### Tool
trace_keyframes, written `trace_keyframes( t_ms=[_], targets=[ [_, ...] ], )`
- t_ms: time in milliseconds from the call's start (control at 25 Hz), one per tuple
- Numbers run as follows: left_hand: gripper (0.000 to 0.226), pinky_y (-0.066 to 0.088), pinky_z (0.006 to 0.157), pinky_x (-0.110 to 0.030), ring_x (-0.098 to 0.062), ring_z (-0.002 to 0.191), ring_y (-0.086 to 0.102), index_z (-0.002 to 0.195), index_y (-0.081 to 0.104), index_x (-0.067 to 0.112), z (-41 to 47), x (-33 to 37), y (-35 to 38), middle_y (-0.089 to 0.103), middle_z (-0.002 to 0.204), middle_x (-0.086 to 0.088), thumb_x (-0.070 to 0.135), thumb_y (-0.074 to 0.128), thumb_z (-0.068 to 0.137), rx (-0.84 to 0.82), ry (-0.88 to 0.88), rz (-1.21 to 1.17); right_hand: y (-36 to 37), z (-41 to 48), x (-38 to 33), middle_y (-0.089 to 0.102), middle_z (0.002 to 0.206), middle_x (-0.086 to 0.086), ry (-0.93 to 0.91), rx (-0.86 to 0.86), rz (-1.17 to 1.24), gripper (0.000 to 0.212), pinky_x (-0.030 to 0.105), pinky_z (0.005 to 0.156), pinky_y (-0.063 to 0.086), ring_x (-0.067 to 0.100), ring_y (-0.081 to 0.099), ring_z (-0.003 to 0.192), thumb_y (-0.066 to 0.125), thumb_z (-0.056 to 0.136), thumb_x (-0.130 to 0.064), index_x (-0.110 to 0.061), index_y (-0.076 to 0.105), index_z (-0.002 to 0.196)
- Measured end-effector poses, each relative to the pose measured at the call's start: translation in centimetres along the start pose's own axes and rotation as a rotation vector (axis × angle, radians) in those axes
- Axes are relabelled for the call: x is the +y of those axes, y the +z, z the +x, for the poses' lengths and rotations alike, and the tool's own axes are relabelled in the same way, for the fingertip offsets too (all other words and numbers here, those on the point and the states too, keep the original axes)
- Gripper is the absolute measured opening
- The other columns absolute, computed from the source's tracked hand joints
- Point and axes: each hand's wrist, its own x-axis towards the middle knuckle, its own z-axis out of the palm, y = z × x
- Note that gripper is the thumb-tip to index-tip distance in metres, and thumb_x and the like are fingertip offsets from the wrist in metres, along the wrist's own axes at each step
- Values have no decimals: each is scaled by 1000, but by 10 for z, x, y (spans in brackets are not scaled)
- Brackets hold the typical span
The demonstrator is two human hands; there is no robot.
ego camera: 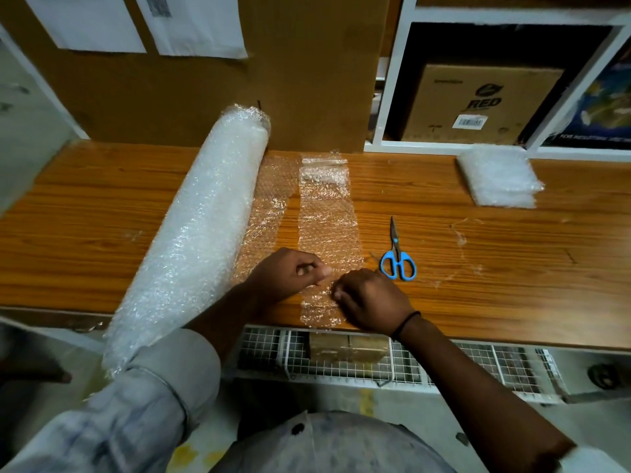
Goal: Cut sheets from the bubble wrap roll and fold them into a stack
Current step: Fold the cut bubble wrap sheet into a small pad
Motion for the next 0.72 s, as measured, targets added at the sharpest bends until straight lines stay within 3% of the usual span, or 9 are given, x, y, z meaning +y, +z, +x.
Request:
trace_keyframes(
  t_ms=[160, 240, 360, 440, 560, 640, 720],
  targets=[
    [41, 52, 84, -30, 0, 103, 59, 103, 74, 39, -14, -3, -2, 64, 108, 24, 71, 75, 78, -161, 167, 203, -13, 7, -1, 69, 95, -2, 79, -41, 167, 14, 31, 74, 46, 15, 61, 88, 64, 98, -33, -21, 71, 95],
    [32, 52, 87, -34, -2, 109, 56, 98, 72, 38, -17, -11, 5, 59, 111, 23, 65, 76, 81, -136, 206, 220, -14, 7, -1, 69, 95, -3, 105, -48, 221, 16, 32, 74, 49, 13, 62, 86, 64, 98, -35, -21, 72, 96],
    [12, 54, 83, -44, -8, 100, 61, 91, 71, 30, -11, -22, 9, 65, 101, 16, 41, 73, 92, -80, 172, 93, -20, 7, -2, 71, 87, -7, 110, -106, 355, 31, 31, 69, 53, 8, 65, 79, 70, 90, -55, -26, 71, 98],
    [9, 55, 79, -43, -9, 88, 63, 93, 69, 27, -7, -23, 8, 67, 92, 12, 36, 69, 96, -93, 75, 2, -25, 5, -5, 71, 89, -8, 90, -205, 350, 51, 29, 67, 53, 6, 65, 78, 73, 80, -68, -31, 67, 113],
    [9, 49, 74, -29, -3, 80, 63, 95, 68, 24, -5, -21, 1, 70, 84, 12, 27, 63, 102, -148, -32, -150, -29, 7, -4, 70, 92, -5, 113, -235, 211, 56, 34, 69, 53, 12, 64, 80, 76, 87, -44, -29, 54, 136],
    [12, 47, 70, -23, 1, 74, 64, 94, 68, 26, -2, -20, -3, 71, 81, 13, 25, 61, 104, -155, -95, -236, -28, 14, -2, 72, 91, -1, 157, -160, 275, 44, 36, 69, 54, 17, 66, 79, 70, 94, -26, -25, 54, 135],
    [21, 48, 66, -23, -4, 68, 62, 92, 69, 27, 5, -19, -6, 70, 77, 14, 32, 55, 107, -55, -139, -269, -28, 28, 4, 69, 82, -3, 226, -80, 342, 36, 34, 61, 49, 16, 63, 71, 66, 96, -18, -22, 57, 130]
  ],
)
